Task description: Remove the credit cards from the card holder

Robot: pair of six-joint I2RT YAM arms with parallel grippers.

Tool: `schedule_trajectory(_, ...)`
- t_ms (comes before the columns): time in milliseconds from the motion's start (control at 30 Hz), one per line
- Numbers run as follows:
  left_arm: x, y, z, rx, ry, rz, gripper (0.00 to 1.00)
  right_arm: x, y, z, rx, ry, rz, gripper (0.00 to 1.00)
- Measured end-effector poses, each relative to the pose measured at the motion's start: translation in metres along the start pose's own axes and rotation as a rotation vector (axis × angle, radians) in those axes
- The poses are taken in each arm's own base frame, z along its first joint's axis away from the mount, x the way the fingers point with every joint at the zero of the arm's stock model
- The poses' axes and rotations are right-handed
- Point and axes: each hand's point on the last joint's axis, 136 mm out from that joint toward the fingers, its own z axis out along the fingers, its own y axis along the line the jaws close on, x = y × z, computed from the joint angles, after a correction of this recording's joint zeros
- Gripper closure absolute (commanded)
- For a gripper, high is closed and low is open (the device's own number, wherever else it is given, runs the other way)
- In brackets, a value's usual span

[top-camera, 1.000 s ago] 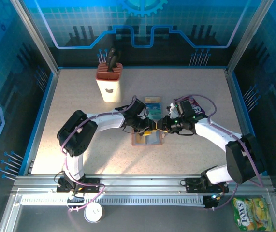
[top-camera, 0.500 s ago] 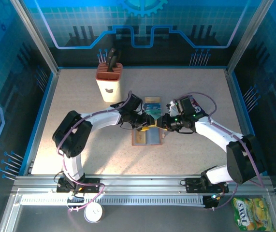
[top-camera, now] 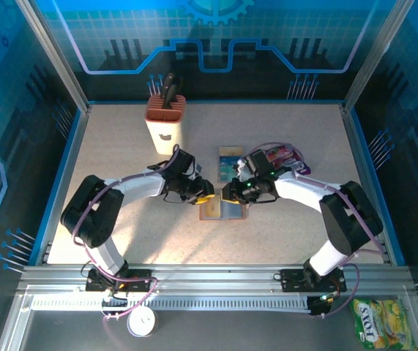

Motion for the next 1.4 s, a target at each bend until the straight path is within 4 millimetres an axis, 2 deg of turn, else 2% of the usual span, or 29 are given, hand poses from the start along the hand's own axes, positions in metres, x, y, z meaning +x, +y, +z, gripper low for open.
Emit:
schedule_trajectory(133, 0.003, 0.009, 0.000, -0.013, 0.001, -0.010, 0.73, 0.004, -0.005, 0.014, 0.005, 0.031, 0.008, 0.72)
schedule_trajectory(333, 0.006, 0.015, 0.001, -0.024, 0.009, -0.019, 0.76, 0.004, -0.016, 0.024, 0.011, 0.039, 0.021, 0.73)
schedule_trajectory(500, 0.006, 0.015, 0.001, -0.023, 0.007, -0.018, 0.77, 0.015, -0.039, 0.031, 0.029, 0.060, 0.064, 0.73)
schedule_trajectory(733, 0.004, 0.014, 0.001, -0.018, 0.002, -0.014, 0.82, 0.012, -0.037, 0.031, 0.014, 0.049, 0.061, 0.73)
schedule_trajectory(1000, 0.003, 0.015, 0.004, -0.020, 0.003, -0.017, 0.93, 0.012, -0.034, 0.030, 0.002, 0.048, 0.067, 0.73)
schedule_trajectory(1400, 0.006, 0.030, 0.012, -0.062, 0.023, -0.016, 0.97, 0.008, -0.017, 0.029, -0.025, 0.047, 0.047, 0.73)
